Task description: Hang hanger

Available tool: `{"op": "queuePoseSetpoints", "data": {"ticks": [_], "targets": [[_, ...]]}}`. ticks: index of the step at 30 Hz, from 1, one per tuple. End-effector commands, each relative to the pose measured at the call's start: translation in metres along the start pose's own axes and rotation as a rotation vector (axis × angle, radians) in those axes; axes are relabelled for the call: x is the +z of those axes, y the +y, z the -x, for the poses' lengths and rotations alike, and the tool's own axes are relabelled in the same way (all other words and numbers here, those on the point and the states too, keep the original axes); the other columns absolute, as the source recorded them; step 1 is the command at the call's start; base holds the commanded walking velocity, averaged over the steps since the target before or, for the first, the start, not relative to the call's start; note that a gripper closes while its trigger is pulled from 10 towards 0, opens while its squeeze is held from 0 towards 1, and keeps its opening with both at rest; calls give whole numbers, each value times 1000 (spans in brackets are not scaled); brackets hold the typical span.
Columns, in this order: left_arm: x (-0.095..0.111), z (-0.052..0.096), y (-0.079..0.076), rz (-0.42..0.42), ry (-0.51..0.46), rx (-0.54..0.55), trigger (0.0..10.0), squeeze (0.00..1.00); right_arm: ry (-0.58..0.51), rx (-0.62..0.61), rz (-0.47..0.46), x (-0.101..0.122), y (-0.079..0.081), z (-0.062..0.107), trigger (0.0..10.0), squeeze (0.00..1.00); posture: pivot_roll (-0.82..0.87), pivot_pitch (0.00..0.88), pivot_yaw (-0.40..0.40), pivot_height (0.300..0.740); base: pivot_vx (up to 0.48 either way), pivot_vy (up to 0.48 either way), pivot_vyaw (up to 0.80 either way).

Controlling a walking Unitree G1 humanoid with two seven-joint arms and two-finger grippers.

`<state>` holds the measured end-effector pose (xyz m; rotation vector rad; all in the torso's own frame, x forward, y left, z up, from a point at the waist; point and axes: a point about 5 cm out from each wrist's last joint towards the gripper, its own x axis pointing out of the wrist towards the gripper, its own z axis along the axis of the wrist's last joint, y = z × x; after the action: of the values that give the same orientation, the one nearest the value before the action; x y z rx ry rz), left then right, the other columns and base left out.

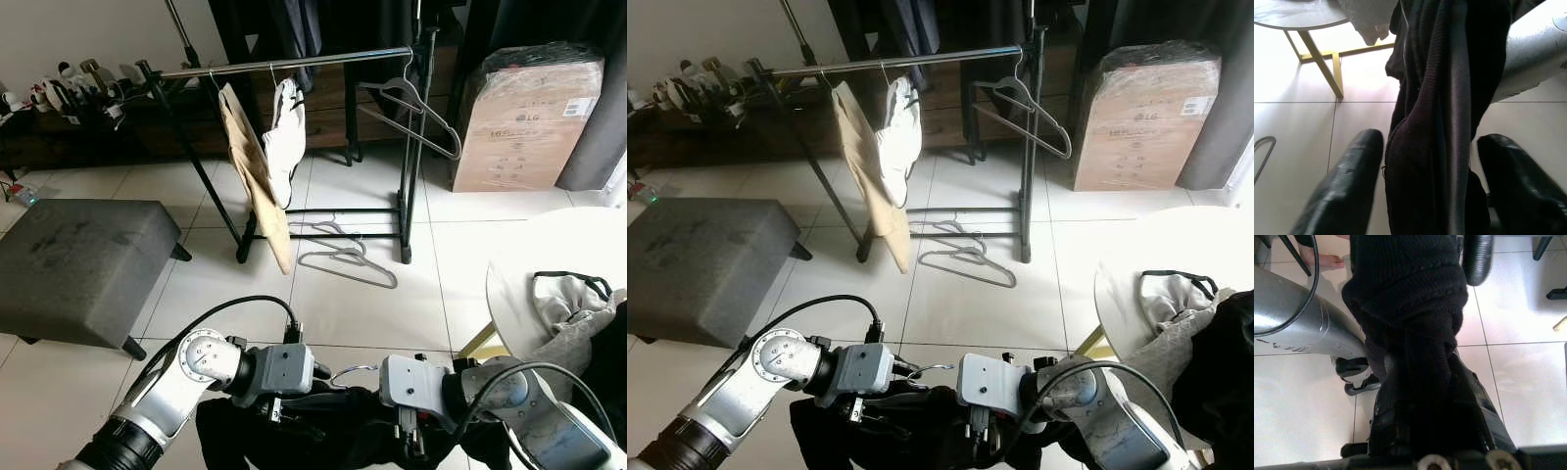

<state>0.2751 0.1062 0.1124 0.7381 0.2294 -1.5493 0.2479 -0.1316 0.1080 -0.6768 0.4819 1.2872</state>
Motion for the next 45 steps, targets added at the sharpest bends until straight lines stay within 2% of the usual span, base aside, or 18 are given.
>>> {"op": "queuePoseSetpoints", "data": {"ticks": [1,16,21,28,33,40,41,44,45], "targets": [[-5,1,-2,-1,30,-18,0,0,-58,15,53,16,2,0,0,0,-172,170,134,740,0,0,0],[-7,2,-4,-9,51,-55,0,0,-50,10,43,14,1,0,0,0,-170,169,136,740,0,0,0],[-6,2,-3,-13,52,-51,0,0,-46,9,37,13,1,0,0,0,-171,169,135,740,0,0,0],[-6,3,-1,-61,97,-39,0,0,-45,9,23,11,1,0,0,0,-170,168,133,740,0,0,0],[-6,2,-1,-55,93,-31,0,0,-46,10,12,10,1,0,0,0,-170,168,132,740,0,0,0],[1,0,5,-65,49,44,0,0,-42,6,0,8,0,-1,0,0,-169,167,131,740,0,0,0],[3,-1,8,-58,25,85,0,0,-34,-10,-2,7,-2,-2,0,0,-169,165,131,740,0,0,0],[5,-1,9,-32,-5,117,0,0,-26,-34,-8,5,-4,-2,0,0,-171,163,131,740,0,0,0],[5,-1,8,-15,-22,125,0,0,-20,-45,-9,4,-5,-2,8000,0,-169,163,131,740,0,0,0]]}}
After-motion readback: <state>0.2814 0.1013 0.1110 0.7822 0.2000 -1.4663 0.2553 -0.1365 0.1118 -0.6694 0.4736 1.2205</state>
